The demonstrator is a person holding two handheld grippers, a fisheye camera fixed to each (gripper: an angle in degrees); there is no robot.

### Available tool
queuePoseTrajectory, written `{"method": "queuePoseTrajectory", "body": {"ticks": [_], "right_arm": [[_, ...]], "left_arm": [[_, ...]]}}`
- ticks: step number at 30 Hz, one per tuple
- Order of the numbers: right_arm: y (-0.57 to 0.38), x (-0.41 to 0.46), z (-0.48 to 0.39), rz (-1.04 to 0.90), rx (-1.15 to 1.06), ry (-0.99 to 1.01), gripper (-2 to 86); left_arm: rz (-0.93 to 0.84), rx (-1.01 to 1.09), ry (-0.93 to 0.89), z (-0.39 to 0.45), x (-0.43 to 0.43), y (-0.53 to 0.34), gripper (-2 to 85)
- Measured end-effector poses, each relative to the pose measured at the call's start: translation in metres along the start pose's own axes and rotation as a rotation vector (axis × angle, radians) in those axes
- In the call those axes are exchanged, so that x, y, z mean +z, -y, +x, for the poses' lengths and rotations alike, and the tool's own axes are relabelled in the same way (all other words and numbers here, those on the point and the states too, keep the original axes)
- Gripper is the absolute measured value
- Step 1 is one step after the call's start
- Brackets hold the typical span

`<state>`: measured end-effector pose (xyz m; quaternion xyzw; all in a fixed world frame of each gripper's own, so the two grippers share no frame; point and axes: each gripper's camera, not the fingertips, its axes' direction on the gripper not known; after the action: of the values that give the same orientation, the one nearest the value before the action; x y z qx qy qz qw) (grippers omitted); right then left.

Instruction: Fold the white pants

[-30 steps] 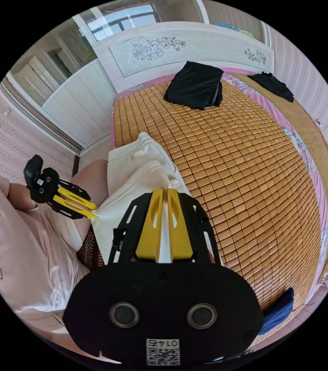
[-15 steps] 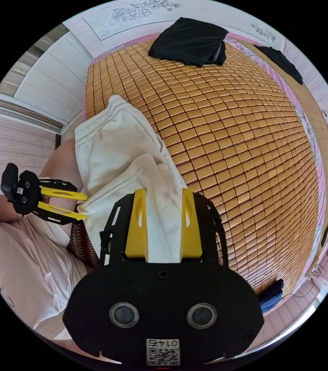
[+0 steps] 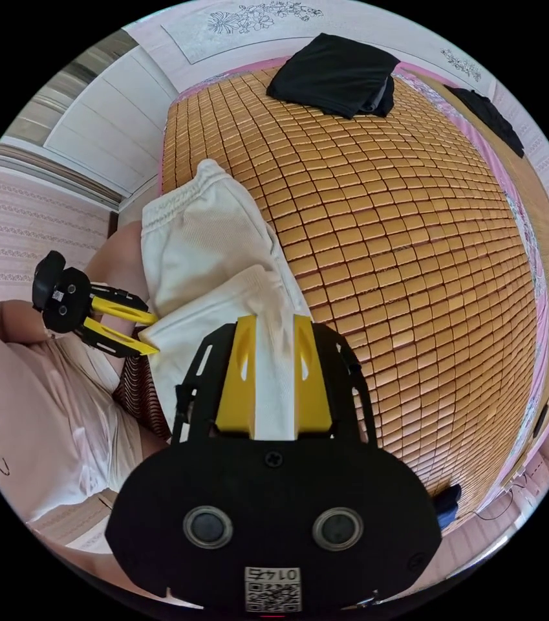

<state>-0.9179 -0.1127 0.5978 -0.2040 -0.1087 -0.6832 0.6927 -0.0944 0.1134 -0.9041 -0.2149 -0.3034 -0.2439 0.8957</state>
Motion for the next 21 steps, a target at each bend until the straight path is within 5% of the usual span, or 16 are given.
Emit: {"method": "queuePoseTrajectory", "body": {"ticks": [6, 14, 21], "right_arm": [[0.011, 0.024, 0.007, -0.079, -0.029, 0.123, 8.4], [-0.061, -0.050, -0.036, 0.110, -0.137, 0.001, 4.7], [-0.072, -0.144, -0.052, 0.324, -0.208, 0.102, 5.1]], "left_arm": [[-0.030, 0.006, 0.018, 0.001, 0.011, 0.004, 9.6], [0.013, 0.056, 0.008, 0.010, 0.005, -0.004, 5.5], [0.254, 0.145, -0.021, 0.049, -0.102, -0.046, 4.2]]}}
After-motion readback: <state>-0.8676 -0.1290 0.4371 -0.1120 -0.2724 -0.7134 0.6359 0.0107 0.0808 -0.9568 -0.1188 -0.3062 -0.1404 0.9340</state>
